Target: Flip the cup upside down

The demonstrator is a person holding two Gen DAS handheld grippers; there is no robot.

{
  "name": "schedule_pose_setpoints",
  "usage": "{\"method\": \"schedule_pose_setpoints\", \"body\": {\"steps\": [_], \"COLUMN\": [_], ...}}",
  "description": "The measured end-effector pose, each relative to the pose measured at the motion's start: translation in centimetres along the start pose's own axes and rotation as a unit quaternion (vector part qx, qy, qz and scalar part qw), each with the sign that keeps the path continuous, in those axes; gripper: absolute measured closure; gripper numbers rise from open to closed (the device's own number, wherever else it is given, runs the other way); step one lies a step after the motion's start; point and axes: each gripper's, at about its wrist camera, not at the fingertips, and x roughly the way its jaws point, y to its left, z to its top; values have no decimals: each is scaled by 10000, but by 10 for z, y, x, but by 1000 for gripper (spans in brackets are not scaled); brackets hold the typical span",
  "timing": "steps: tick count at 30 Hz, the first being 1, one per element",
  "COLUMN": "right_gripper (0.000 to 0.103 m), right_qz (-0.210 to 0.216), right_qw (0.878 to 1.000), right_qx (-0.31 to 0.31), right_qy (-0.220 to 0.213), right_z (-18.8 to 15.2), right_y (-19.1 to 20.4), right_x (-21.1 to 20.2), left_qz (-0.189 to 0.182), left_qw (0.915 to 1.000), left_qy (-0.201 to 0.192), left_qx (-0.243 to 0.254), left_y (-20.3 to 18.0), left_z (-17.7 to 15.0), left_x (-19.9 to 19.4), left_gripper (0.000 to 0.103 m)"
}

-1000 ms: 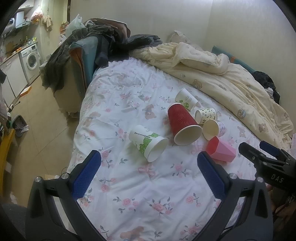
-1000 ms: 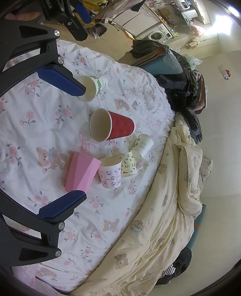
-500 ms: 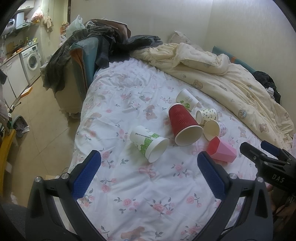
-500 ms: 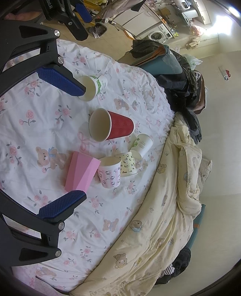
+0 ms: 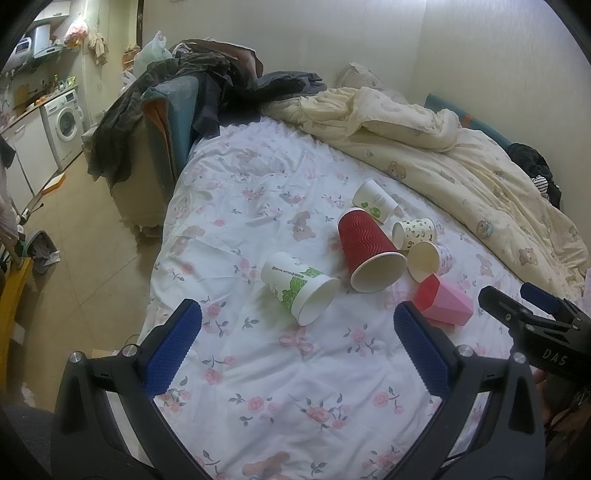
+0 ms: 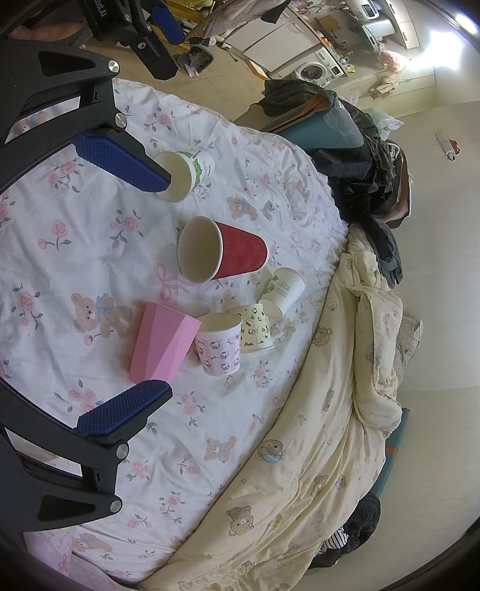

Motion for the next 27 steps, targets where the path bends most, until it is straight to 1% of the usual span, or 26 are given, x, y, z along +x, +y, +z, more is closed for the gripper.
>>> {"method": "schedule_pose_setpoints", "body": {"steps": [16, 27], "right_gripper": [0, 0], "right_qz": [-6, 46], "right_qw": [10000, 10000], "right_qx": [-17, -1], "right_qy": [12, 15], "right_z": [-1, -4], "right_y": [-1, -3], "right_x": [1, 0], "left_qz": [5, 81], "left_qw": [10000, 9999], "left_qy": [-26, -17], "left_qx": [-61, -142], "left_y": [8, 2], "left_z": [8, 5], "left_x": [-5, -8], "left_gripper": [0, 0]}}
